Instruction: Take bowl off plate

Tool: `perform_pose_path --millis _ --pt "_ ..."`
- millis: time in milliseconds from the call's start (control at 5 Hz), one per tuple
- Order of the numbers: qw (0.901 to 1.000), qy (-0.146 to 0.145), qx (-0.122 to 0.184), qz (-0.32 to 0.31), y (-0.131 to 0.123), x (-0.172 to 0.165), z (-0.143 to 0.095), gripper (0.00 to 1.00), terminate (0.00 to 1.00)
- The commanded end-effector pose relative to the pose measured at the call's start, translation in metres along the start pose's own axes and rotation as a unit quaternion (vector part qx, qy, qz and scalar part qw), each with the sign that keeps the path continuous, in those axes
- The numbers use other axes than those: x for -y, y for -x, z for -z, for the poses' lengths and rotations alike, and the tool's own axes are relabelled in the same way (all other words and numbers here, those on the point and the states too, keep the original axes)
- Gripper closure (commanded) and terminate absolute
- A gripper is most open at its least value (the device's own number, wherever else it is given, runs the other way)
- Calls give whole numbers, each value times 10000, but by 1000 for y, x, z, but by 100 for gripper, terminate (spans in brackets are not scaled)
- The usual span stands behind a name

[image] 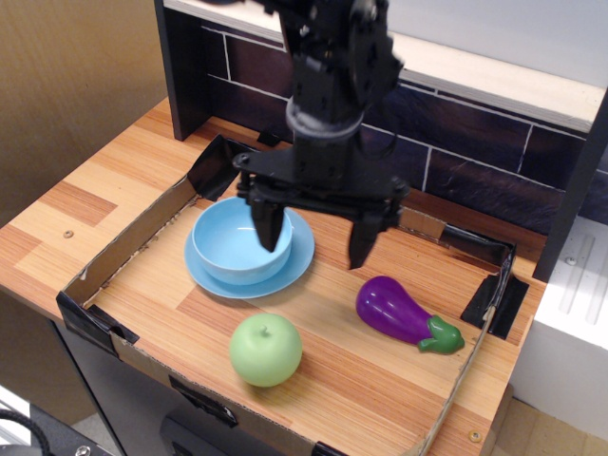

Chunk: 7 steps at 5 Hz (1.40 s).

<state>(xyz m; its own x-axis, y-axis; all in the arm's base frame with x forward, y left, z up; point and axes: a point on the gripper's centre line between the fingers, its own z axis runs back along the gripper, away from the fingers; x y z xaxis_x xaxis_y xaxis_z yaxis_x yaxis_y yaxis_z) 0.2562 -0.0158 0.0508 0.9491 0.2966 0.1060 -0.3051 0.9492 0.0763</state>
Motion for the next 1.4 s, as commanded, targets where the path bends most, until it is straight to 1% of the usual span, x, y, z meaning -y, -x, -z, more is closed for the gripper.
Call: perform_pose_path --millis 0,200,400,600,800,1200 --pt "9981 -102 532 -292 -30 -21 4 0 0" --pt "9973 -19 616 -388 -38 -24 13 0 0" --pt "9968 -26 665 -434 -38 -20 22 0 0" --pt "9961 58 665 -580 -36 -15 26 0 0" --pt "9971 24 544 -523 -33 -13 28 100 0" --pt "9958 13 609 -682 -34 -14 10 100 0"
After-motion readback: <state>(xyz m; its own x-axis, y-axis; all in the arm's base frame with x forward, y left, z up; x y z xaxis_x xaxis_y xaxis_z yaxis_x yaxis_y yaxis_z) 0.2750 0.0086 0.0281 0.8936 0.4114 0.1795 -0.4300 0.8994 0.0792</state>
